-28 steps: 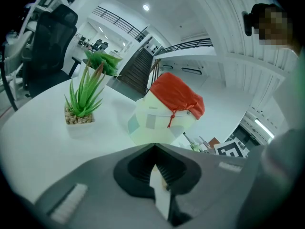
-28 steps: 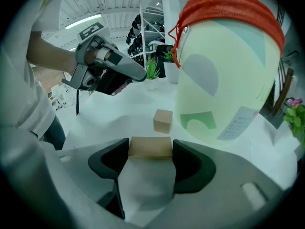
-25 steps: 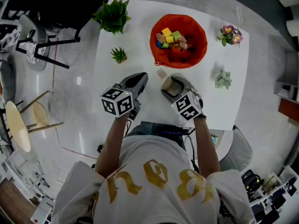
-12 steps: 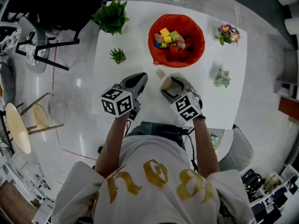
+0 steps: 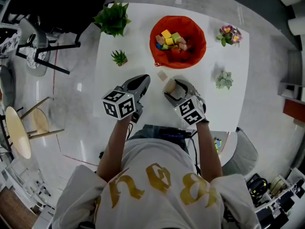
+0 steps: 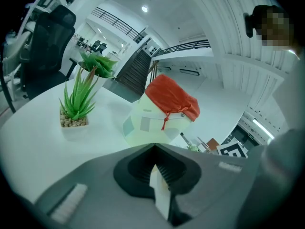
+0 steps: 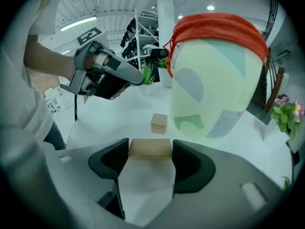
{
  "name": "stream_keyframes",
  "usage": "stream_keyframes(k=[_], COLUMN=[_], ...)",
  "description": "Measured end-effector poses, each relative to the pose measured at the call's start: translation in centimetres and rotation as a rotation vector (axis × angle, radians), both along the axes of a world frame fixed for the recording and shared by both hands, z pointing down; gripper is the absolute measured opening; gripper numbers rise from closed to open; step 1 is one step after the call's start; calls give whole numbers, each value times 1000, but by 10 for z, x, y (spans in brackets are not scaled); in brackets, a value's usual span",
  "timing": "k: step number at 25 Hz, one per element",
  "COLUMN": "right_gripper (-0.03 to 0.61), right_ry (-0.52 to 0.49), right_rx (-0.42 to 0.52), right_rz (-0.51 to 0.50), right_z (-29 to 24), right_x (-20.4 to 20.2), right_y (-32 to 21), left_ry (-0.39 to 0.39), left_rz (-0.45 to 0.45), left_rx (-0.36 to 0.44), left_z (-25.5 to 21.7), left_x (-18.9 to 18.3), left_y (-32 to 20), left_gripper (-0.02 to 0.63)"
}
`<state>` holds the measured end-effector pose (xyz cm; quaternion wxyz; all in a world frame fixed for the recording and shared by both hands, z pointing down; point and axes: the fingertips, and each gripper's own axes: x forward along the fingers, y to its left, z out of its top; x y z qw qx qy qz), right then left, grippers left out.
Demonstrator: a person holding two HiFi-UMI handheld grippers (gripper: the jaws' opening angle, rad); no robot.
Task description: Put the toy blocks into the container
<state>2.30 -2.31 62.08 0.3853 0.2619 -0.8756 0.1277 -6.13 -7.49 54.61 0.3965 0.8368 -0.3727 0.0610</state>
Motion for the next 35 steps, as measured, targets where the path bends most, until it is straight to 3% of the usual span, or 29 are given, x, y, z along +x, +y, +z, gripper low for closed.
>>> stream_keyframes(k=[35], right_gripper=[313], right_ry=[-8], right_rx=[119], right_rz=[57], right_z=[-54], right_x=[15], right_y=[-1], left_ry=[14], left_rz=[24], left_rx=[78], left_z=[-33], left_x=[18], left_y=[5], left_gripper=[0])
